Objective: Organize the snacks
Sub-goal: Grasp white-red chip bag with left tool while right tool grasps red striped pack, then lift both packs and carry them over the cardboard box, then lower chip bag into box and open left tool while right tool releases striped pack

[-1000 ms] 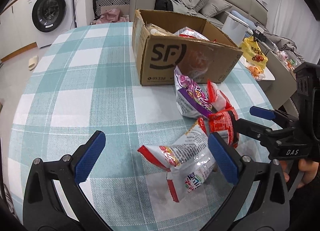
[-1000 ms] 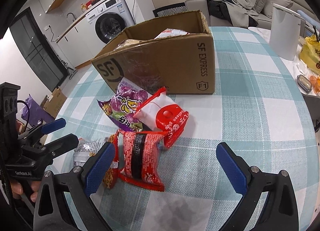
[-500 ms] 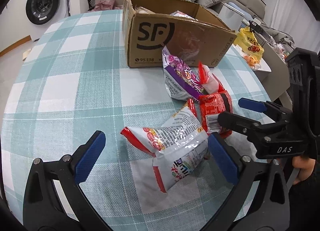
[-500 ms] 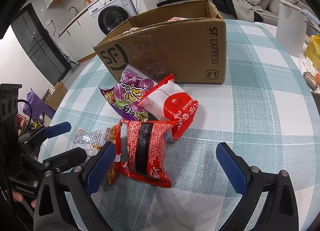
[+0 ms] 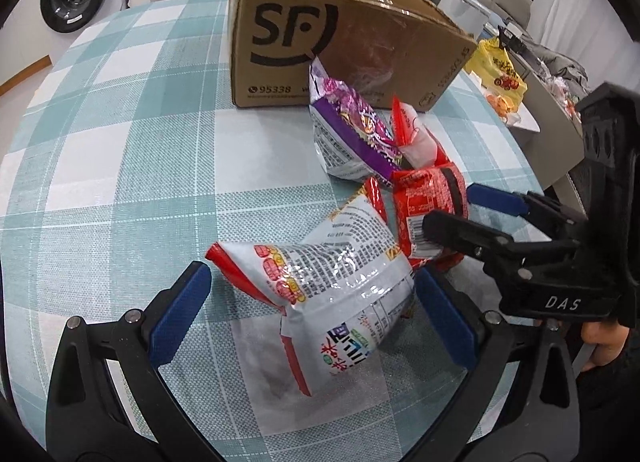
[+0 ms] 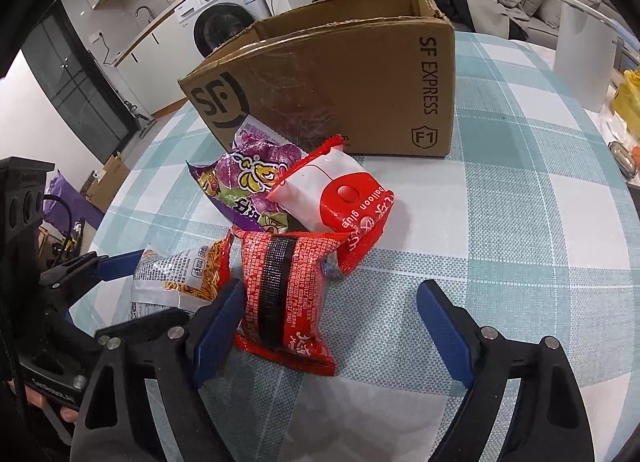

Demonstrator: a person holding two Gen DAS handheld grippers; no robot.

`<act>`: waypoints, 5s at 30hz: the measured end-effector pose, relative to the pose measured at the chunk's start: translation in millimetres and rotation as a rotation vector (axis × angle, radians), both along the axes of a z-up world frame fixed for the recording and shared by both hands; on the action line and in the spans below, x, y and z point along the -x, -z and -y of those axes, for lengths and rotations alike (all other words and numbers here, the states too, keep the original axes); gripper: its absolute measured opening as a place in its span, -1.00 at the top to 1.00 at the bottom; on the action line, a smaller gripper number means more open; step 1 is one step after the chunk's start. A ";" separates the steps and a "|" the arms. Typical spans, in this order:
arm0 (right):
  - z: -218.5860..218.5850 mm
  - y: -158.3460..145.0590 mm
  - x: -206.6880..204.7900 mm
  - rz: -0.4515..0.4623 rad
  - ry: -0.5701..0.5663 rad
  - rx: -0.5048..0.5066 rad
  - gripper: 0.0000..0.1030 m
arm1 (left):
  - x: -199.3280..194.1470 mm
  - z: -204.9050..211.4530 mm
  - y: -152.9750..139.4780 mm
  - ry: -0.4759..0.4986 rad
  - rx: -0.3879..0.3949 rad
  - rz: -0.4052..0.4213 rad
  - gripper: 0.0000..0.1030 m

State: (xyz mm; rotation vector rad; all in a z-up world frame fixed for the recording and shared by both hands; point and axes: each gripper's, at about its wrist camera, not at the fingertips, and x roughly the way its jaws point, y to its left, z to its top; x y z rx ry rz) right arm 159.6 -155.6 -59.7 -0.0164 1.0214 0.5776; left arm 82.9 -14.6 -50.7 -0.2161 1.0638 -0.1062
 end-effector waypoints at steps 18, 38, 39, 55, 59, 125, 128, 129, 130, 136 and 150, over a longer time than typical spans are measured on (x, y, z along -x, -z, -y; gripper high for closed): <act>-7.1 1.7 6.0 0.025 -0.046 0.036 -0.51 | -6.1 -12.3 10.3 -0.012 -0.035 -0.029 -0.97; -21.6 3.3 9.8 0.032 -0.096 0.028 0.01 | -2.6 1.8 5.8 0.023 -0.062 0.042 -0.18; -22.0 3.3 10.1 0.034 -0.096 0.027 0.04 | -2.2 1.5 5.4 0.023 -0.059 0.047 -0.17; -12.7 -7.5 15.8 0.066 -0.083 0.007 0.21 | 9.8 -0.6 -7.0 0.027 -0.042 0.104 -0.10; -9.9 -12.9 18.3 0.077 -0.079 -0.001 0.21 | 12.8 -1.8 -14.9 0.026 -0.037 0.123 -0.10; -15.9 -124.9 -45.6 0.326 -0.006 -0.130 0.21 | -79.5 -10.5 -133.9 -0.007 -0.094 0.379 -0.10; -18.0 -127.5 -52.9 0.327 0.001 -0.140 0.21 | -89.9 -8.8 -135.5 -0.007 -0.098 0.380 -0.10; -18.7 -128.6 -55.4 0.330 0.003 -0.146 0.21 | -93.0 -8.1 -135.9 -0.005 -0.098 0.381 -0.10; -18.5 -129.4 -57.3 0.330 0.005 -0.150 0.21 | -96.0 -7.3 -136.4 -0.004 -0.100 0.382 -0.10; -19.3 -131.4 -68.8 0.326 0.026 -0.173 0.21 | -111.5 -5.6 -138.0 -0.002 -0.104 0.385 -0.10; -24.3 -123.0 -101.6 0.294 0.088 -0.192 0.21 | -151.4 -19.1 -129.3 -0.034 -0.106 0.362 -0.10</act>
